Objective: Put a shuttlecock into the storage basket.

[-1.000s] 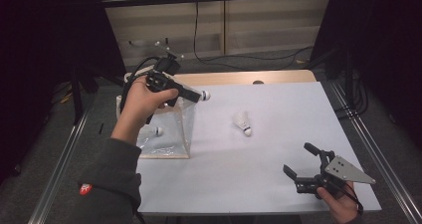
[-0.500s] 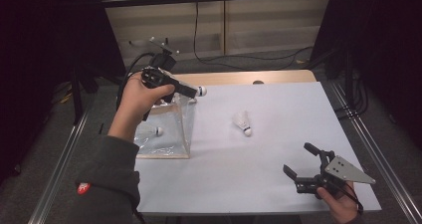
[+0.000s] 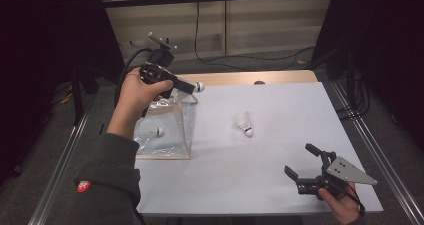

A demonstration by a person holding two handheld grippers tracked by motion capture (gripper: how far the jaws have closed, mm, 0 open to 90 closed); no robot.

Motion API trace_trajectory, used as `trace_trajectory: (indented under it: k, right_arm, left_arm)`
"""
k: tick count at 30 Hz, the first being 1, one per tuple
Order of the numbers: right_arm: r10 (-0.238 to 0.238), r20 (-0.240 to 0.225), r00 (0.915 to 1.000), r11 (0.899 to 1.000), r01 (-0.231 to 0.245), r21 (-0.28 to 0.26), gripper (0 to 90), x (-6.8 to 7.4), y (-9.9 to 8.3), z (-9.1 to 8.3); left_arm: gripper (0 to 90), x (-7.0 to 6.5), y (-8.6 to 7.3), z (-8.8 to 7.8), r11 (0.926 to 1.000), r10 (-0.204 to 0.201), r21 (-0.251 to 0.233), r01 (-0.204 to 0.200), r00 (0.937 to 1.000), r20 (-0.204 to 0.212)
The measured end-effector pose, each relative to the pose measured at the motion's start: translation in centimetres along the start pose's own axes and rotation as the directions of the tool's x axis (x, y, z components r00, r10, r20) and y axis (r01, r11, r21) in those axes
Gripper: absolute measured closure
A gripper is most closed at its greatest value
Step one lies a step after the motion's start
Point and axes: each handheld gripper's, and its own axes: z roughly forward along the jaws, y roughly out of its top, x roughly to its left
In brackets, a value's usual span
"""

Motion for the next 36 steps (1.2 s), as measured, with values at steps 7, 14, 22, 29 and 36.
trace_trajectory:
  k: [7,14,22,29,36]
  right_arm:
    - [0.001,0.001,1.0,1.0,-0.001,-0.001,1.1,0.0,0.0,0.0]
    - [-0.003,0.001,1.0,1.0,0.003,-0.002,1.1,0.0,0.0,0.0]
    - [0.0,0.0,1.0,1.0,0.0,0.0,1.1,0.0,0.0,0.0]
    - [-0.001,-0.001,1.0,1.0,0.001,0.0,1.1,0.0,0.0,0.0]
    - [0.0,0.0,1.0,1.0,0.0,0.001,1.1,0.0,0.0,0.0]
  left_arm:
    - [87.9,0.3,0.2,-0.3,1.0,-0.006,-0.005,0.006,0.9999,-0.012]
    - [87.8,0.7,0.1,-0.6,0.9997,-0.02,-0.013,0.02,0.9995,-0.025]
    - [87.9,1.5,0.1,-1.0,0.9989,-0.041,-0.024,0.04,0.9983,-0.041]
    - [87.8,1.9,0.1,-1.2,0.9979,-0.055,-0.037,0.053,0.9968,-0.057]
    - [87.8,2.5,0.1,-1.3,0.997,-0.063,-0.05,0.059,0.9952,-0.075]
